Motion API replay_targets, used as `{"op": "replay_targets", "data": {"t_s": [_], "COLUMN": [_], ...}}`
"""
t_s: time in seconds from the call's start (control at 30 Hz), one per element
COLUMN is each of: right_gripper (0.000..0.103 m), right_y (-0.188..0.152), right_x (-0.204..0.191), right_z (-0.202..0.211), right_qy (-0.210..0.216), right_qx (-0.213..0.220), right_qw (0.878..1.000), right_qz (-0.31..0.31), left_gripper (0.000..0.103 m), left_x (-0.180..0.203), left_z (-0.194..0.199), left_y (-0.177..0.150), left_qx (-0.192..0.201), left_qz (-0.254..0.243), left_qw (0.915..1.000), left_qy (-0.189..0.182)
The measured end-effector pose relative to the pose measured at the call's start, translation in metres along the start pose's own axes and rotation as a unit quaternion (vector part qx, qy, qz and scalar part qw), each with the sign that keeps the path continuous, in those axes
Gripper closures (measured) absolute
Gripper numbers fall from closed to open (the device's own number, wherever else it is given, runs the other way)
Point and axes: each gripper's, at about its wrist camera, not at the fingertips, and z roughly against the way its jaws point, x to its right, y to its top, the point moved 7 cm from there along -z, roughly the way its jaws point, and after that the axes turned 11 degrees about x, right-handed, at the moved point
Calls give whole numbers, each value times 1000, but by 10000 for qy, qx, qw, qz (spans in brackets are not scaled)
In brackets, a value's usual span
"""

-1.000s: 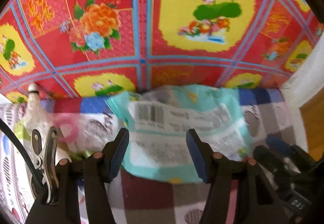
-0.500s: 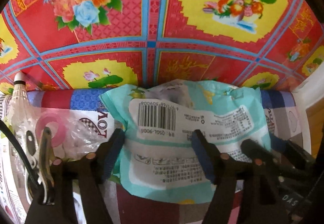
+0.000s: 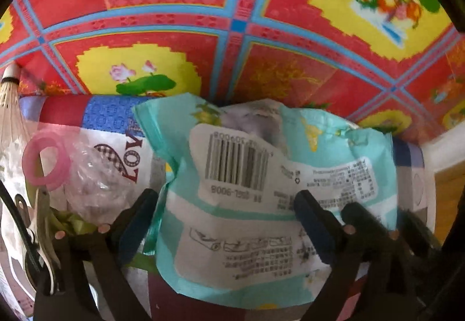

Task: Collect trash
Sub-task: 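Lower both grippers around the teal wipes packet and close on it, then lift the teal wipes packet off the bed with both grippers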

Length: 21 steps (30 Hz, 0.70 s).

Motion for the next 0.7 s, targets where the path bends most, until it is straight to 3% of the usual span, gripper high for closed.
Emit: {"op": "replay_targets", "data": {"t_s": [0.1,0.3,0.47,0.7], "right_gripper": [66,68,68,69], "right_y": [-2,-6,-12,-30], "right_x": [-3,3,4,7], "right_z": [5,26,48,77], "right_qy": [47,19,-25,-168], "right_qx": [3,126,236,297], "right_qw": [10000,9998,9995,9990], "right_qz": [18,-180,-227,-280], "left_gripper": [9,15,22,27], "left_x": [7,18,20,45], "left_z": [-2,1,8,19], "left_y": [2,-9,-7,-30], "left_qx": [-30,-77,-71,-173], "left_qz": [-76,-158,-267,-635], "left_qw": [9999,9998,9992,9961], "left_qy": [-95,-113,-299,-582]}}
